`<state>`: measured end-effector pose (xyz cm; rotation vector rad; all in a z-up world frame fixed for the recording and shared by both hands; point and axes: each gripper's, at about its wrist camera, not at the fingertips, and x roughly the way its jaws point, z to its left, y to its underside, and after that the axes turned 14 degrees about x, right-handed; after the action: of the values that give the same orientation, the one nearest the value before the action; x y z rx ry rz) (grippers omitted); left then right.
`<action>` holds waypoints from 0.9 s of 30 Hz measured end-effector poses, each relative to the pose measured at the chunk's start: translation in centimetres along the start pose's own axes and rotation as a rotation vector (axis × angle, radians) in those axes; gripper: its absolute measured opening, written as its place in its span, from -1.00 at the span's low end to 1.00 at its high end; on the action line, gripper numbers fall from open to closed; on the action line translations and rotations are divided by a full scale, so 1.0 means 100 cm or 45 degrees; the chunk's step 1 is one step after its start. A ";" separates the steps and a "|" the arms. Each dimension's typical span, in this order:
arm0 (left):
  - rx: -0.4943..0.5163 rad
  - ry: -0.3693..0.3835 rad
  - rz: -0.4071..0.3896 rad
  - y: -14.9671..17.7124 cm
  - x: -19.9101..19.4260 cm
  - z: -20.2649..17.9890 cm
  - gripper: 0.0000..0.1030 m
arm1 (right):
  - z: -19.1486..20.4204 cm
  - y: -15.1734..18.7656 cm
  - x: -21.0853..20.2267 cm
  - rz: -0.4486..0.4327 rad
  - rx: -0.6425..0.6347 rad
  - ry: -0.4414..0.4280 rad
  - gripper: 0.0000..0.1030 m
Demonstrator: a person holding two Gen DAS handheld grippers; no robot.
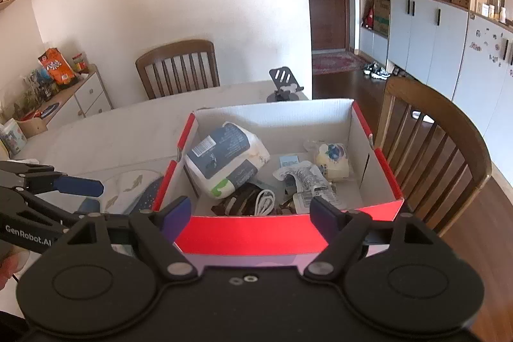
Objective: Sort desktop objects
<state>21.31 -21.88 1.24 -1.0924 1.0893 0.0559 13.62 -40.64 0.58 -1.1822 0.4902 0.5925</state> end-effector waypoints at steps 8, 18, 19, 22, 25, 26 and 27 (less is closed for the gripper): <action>0.027 -0.008 0.018 0.007 -0.005 -0.004 0.77 | 0.005 0.014 -0.004 -0.008 -0.012 0.011 0.60; 0.060 0.009 0.014 0.014 -0.005 -0.010 0.77 | 0.008 0.023 -0.006 0.017 0.003 0.009 0.60; 0.064 0.012 0.015 0.014 -0.005 -0.011 0.77 | 0.008 0.024 -0.006 0.019 0.004 0.009 0.60; 0.069 0.030 0.011 0.015 -0.005 -0.011 0.77 | 0.008 0.025 -0.006 0.031 0.018 0.002 0.61; 0.071 0.031 0.002 0.017 -0.005 -0.011 0.77 | 0.009 0.026 -0.007 0.035 0.027 -0.002 0.61; 0.070 0.030 0.002 0.017 -0.005 -0.010 0.77 | 0.009 0.027 -0.007 0.034 0.027 -0.002 0.61; 0.072 0.036 0.008 0.017 -0.005 -0.010 0.77 | 0.010 0.027 -0.007 0.036 0.028 -0.002 0.61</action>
<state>19.50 -21.55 0.43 -1.0416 1.1132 0.0146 11.38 -39.14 -0.59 -1.1555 0.5111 0.6109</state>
